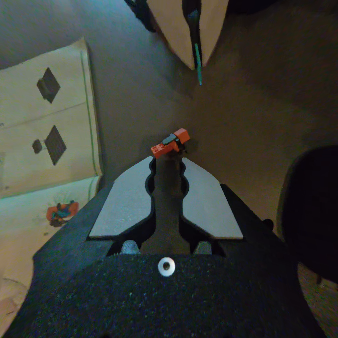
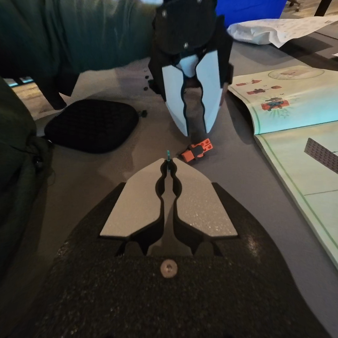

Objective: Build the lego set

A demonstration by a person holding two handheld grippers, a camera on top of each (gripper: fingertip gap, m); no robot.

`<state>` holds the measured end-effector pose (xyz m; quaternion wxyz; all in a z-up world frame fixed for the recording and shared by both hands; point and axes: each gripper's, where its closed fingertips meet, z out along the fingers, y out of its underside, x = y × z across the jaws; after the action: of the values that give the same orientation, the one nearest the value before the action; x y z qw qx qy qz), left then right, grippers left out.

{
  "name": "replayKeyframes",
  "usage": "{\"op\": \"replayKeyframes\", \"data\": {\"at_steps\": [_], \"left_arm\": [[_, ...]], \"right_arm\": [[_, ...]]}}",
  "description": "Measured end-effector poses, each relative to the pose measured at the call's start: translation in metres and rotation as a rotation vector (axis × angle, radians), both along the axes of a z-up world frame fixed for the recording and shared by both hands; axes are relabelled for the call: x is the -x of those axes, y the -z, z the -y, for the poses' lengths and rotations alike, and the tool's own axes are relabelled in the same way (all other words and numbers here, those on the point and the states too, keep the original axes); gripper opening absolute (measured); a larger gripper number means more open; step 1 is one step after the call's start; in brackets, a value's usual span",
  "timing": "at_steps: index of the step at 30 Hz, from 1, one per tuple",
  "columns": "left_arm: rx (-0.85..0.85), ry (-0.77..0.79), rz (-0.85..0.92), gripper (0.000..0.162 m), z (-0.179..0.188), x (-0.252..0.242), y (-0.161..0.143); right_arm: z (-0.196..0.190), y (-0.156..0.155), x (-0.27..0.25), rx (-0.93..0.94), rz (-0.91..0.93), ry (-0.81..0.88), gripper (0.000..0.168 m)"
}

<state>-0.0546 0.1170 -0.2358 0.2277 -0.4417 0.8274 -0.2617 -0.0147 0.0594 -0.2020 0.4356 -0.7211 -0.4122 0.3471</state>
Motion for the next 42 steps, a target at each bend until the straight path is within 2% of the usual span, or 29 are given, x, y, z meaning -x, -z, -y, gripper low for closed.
{"op": "replayKeyframes", "data": {"at_steps": [1, 5, 12, 17, 21, 22, 26, 30, 35, 36, 37, 42], "left_arm": [[-0.024, 0.023, -0.013, 0.025, -0.002, -0.002, -0.003], [-0.117, 0.133, -0.093, 0.026, -0.004, -0.007, -0.006], [-0.268, 0.283, -0.179, 0.025, 0.000, -0.013, 0.007], [-0.301, 0.306, -0.153, 0.012, 0.005, -0.017, 0.014], [-0.249, 0.215, -0.082, 0.007, 0.007, -0.021, 0.011], [-0.230, 0.176, -0.044, 0.000, 0.006, -0.022, 0.009], [-0.060, -0.017, 0.098, 0.000, 0.008, -0.020, -0.002], [-0.056, -0.147, 0.159, 0.000, 0.001, -0.011, 0.001], [-0.065, -0.133, 0.111, 0.000, 0.004, -0.005, -0.003], [-0.053, -0.124, 0.098, 0.002, 0.005, -0.006, -0.004], [-0.037, -0.115, 0.082, 0.013, 0.007, -0.008, -0.005], [-0.038, -0.019, -0.055, 0.024, 0.011, -0.018, 0.003]], "right_arm": [[0.000, 0.000, 0.000, 0.000, 0.001, 0.000, 0.002], [0.001, -0.001, -0.001, -0.001, -0.001, 0.000, 0.002], [0.001, -0.001, -0.004, 0.004, -0.006, 0.003, 0.002], [0.003, -0.001, -0.004, 0.004, -0.006, -0.004, 0.002], [0.003, -0.003, -0.004, 0.004, -0.015, -0.001, 0.002], [0.003, -0.004, -0.004, 0.004, -0.020, 0.000, 0.002], [0.002, -0.007, -0.005, -0.004, -0.034, 0.010, 0.002], [0.000, -0.006, -0.004, 0.002, -0.034, 0.019, 0.002], [0.000, -0.003, -0.002, 0.010, -0.027, 0.015, 0.003], [0.000, -0.003, -0.002, 0.011, -0.025, 0.015, 0.003], [0.000, -0.003, -0.002, 0.011, -0.024, 0.014, 0.003], [0.000, -0.003, -0.003, 0.020, -0.035, 0.014, 0.002]]}}
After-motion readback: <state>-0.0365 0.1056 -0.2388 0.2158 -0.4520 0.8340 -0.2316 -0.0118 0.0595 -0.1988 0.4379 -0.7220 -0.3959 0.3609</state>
